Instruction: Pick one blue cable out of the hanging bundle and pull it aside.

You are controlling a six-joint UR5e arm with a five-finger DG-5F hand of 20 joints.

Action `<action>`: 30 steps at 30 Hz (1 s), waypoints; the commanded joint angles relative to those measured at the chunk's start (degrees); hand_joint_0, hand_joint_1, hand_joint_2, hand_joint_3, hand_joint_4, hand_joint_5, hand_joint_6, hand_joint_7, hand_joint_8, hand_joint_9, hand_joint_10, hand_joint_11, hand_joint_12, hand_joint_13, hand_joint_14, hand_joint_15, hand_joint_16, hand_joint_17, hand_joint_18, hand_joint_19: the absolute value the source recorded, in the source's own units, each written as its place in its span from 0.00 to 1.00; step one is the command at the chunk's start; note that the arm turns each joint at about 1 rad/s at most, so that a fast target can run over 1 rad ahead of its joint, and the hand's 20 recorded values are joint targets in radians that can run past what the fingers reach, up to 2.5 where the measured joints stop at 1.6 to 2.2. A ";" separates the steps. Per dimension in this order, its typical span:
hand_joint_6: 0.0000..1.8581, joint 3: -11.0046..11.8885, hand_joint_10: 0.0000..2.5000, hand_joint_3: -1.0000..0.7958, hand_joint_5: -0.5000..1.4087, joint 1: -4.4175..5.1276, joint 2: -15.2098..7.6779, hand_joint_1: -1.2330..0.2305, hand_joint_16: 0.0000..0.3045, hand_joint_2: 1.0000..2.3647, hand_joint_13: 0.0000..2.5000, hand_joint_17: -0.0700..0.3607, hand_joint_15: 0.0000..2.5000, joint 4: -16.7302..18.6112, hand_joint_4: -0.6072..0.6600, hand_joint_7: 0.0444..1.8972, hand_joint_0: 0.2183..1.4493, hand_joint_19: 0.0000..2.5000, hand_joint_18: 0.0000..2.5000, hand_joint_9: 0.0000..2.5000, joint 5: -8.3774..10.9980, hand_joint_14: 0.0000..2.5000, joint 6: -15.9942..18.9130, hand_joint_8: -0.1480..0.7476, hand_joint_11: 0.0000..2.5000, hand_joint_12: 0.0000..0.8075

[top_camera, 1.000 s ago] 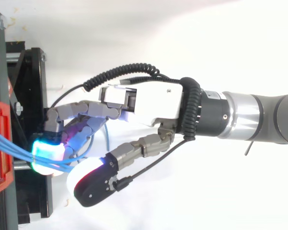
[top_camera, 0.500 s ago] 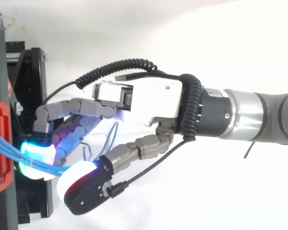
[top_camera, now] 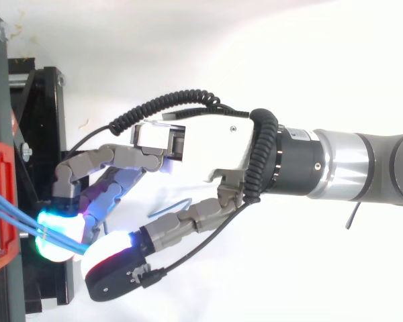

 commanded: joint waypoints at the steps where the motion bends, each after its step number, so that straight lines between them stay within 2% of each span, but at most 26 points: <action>1: 0.49 -0.03 0.00 0.43 0.17 0.00 0.02 0.29 0.15 0.01 0.31 0.40 0.15 -0.07 0.58 0.60 0.33 0.16 0.29 0.35 -0.07 0.01 0.17 0.53 0.15 0.41; 5: 0.49 -0.03 0.01 0.35 0.17 0.00 0.02 0.29 0.15 0.01 0.32 0.40 0.15 -2.00 0.60 0.58 0.36 0.17 0.31 0.35 -0.24 0.01 1.40 0.53 0.16 0.41; 8: 0.49 0.06 0.00 0.32 0.18 0.00 0.02 0.30 0.15 0.00 0.33 0.40 0.16 -2.62 0.63 0.59 0.33 0.18 0.32 0.37 -0.24 0.01 2.37 0.54 0.16 0.42; 11: 0.48 -0.03 0.01 0.30 0.19 -0.08 0.02 0.38 0.15 0.00 0.34 0.41 0.17 -2.88 0.64 0.59 0.29 0.19 0.33 0.39 -0.33 0.01 2.81 0.55 0.17 0.42; 18: 0.47 0.85 0.01 0.28 0.20 -0.52 0.02 0.48 0.17 0.00 0.35 0.43 0.17 -2.71 0.63 0.59 0.24 0.20 0.35 0.41 -0.33 0.01 2.37 0.57 0.16 0.45; 25: 0.47 2.08 0.00 0.29 0.20 -0.87 0.02 0.48 0.17 0.00 0.36 0.43 0.17 -2.71 0.64 0.59 0.24 0.20 0.35 0.41 -0.24 0.01 2.55 0.58 0.15 0.46; 30: 0.46 2.79 0.00 0.30 0.20 -0.96 -0.07 0.41 0.16 0.00 0.35 0.42 0.17 -2.97 0.64 0.60 0.25 0.21 0.35 0.40 0.11 0.01 2.46 0.57 0.16 0.45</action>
